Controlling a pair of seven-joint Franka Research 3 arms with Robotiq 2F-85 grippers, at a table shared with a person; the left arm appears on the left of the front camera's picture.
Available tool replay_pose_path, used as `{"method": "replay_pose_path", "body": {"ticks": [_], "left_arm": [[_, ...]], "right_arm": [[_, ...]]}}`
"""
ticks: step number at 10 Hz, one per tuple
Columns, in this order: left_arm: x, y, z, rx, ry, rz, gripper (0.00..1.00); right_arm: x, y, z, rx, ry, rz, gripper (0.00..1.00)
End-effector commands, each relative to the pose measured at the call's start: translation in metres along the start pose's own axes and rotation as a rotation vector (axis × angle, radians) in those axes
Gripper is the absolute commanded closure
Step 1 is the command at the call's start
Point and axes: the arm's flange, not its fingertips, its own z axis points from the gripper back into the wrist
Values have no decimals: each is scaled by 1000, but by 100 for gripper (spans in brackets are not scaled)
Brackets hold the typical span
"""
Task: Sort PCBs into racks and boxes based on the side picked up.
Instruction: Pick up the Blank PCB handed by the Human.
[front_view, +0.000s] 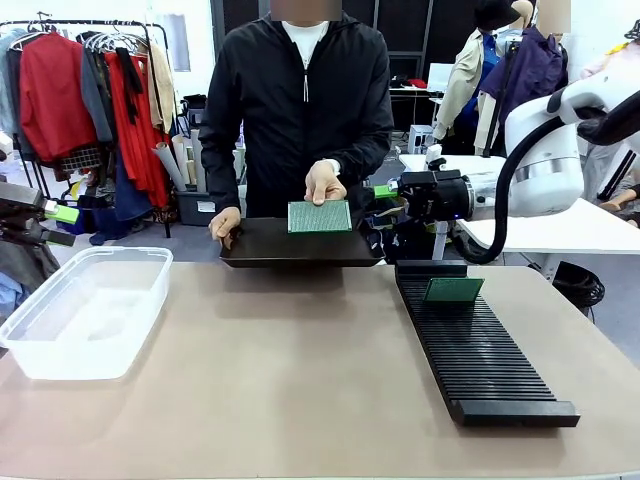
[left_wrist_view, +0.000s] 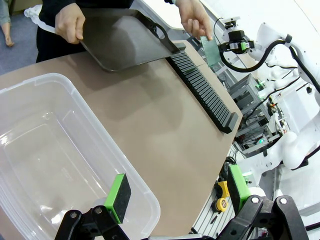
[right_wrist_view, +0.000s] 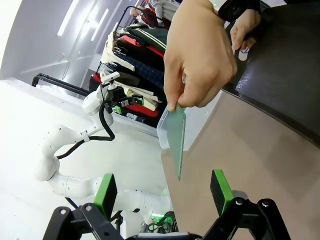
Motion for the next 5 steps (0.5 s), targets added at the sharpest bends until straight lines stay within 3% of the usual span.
{"method": "replay_pose_path", "body": {"ticks": [1,5], "left_arm": [[0,-2,1,-4,-4,-2,0],[0,-2,1,-4,-4,-2,0]], "right_arm": [[12,1,-14,-1,-7,-18,0],[26,-4,-37,4,35,-12,0]]}}
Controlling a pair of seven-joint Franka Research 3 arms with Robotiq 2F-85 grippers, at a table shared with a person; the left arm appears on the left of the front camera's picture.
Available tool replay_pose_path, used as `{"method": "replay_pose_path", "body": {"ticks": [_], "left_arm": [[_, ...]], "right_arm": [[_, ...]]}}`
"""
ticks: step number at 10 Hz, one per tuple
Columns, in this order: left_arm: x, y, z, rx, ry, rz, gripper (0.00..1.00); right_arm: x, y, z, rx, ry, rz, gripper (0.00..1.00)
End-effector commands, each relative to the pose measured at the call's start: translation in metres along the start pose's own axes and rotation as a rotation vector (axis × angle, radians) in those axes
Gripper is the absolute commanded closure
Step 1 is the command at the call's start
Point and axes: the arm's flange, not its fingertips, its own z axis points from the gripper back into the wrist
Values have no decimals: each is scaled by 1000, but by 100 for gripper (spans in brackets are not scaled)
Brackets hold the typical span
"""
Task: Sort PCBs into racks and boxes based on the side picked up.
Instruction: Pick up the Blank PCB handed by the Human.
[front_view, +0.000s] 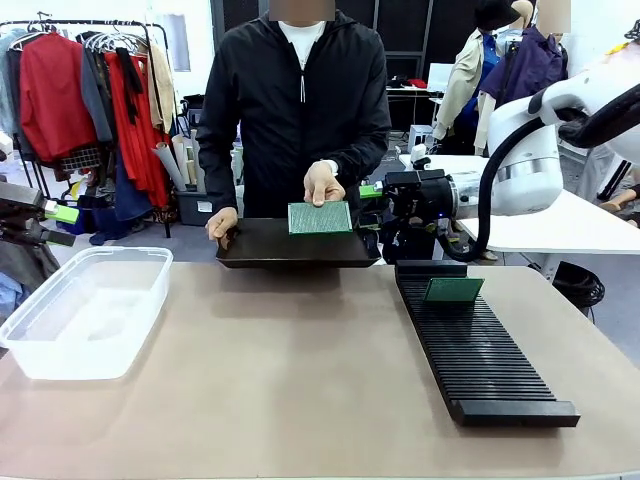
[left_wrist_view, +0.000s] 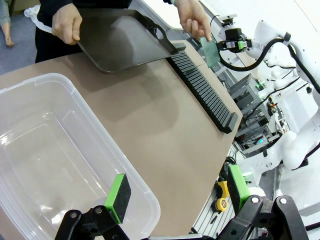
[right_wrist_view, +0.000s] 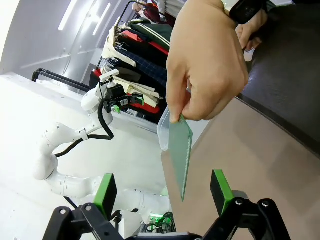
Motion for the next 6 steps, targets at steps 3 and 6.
{"method": "replay_pose_path", "body": {"ticks": [3,6], "left_arm": [[0,-2,1,-4,-4,-2,0],[0,-2,1,-4,-4,-2,0]], "right_arm": [[29,-8,-23,-8,38,-20,0],[41,-14,-38,-8,72,-15,0]]}}
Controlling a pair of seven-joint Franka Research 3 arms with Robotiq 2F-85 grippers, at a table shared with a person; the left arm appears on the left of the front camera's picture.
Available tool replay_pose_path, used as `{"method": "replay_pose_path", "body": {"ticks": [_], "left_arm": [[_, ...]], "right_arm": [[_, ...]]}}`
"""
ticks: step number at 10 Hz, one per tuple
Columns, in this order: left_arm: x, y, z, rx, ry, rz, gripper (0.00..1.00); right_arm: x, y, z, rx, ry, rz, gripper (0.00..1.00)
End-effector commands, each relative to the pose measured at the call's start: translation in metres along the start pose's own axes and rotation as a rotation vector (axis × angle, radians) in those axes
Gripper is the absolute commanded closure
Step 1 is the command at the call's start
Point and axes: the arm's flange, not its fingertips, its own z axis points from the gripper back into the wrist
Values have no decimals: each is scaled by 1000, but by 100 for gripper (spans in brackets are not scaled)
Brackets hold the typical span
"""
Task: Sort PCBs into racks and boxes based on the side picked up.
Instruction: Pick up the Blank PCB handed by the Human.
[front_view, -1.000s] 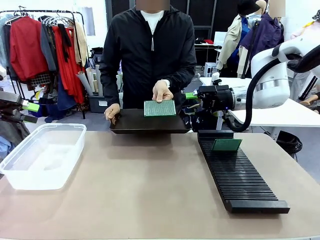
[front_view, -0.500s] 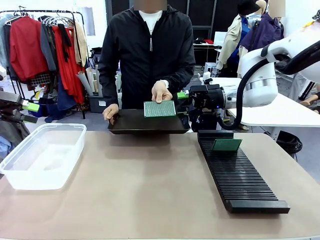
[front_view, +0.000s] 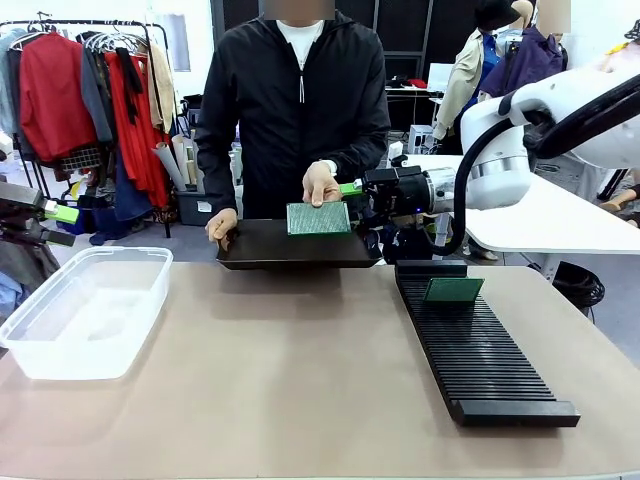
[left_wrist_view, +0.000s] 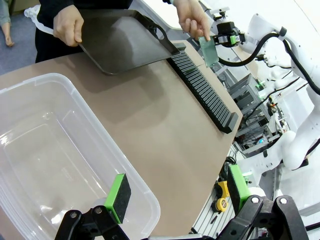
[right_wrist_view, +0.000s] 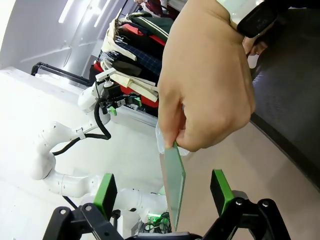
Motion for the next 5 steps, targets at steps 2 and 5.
{"method": "replay_pose_path", "body": {"ticks": [2,5], "left_arm": [[-1,-2,1,-4,-4,-1,0],[-1,-2,1,-4,-4,-1,0]], "right_arm": [[15,-5,-12,-3,33,-13,0],[17,-11,-15,26,29,-11,0]]}}
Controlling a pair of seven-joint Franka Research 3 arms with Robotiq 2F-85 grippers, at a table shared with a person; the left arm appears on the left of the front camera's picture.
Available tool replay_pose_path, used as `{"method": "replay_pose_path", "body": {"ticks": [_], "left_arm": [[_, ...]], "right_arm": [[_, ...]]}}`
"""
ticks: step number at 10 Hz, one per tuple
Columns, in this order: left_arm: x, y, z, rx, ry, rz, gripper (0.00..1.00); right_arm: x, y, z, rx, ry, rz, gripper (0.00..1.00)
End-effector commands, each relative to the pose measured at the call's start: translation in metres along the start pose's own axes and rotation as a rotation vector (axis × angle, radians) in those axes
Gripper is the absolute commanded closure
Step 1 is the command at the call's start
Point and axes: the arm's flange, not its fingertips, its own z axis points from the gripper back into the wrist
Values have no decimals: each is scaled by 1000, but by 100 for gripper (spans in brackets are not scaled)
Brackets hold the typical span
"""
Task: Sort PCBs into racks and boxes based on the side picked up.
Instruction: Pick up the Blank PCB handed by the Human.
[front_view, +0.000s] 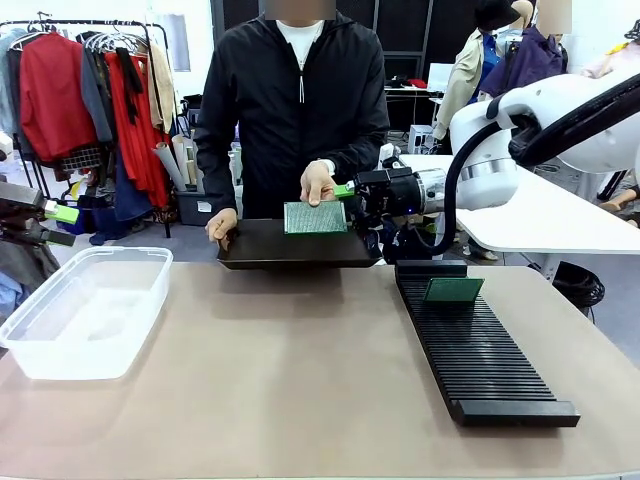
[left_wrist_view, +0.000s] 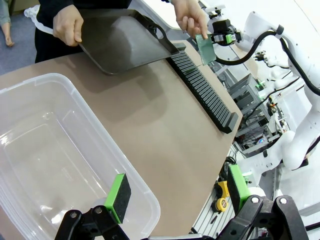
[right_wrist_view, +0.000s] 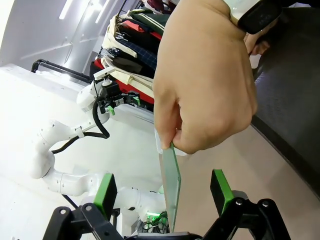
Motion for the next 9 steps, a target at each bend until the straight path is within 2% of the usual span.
{"method": "replay_pose_path", "body": {"ticks": [1,3,5,6,9], "left_arm": [[-1,-2,1,-4,-4,-1,0],[-1,-2,1,-4,-4,-1,0],[-1,-2,1,-4,-4,-1,0],[-1,-2,1,-4,-4,-1,0],[-1,-2,1,-4,-4,-1,0]], "right_arm": [[10,-2,-4,27,4,-9,0],[11,-4,-6,43,0,-2,0],[11,-5,-9,55,-5,1,8],[11,-5,-10,59,-5,2,13],[12,-7,-13,66,-23,-2,39]]}}
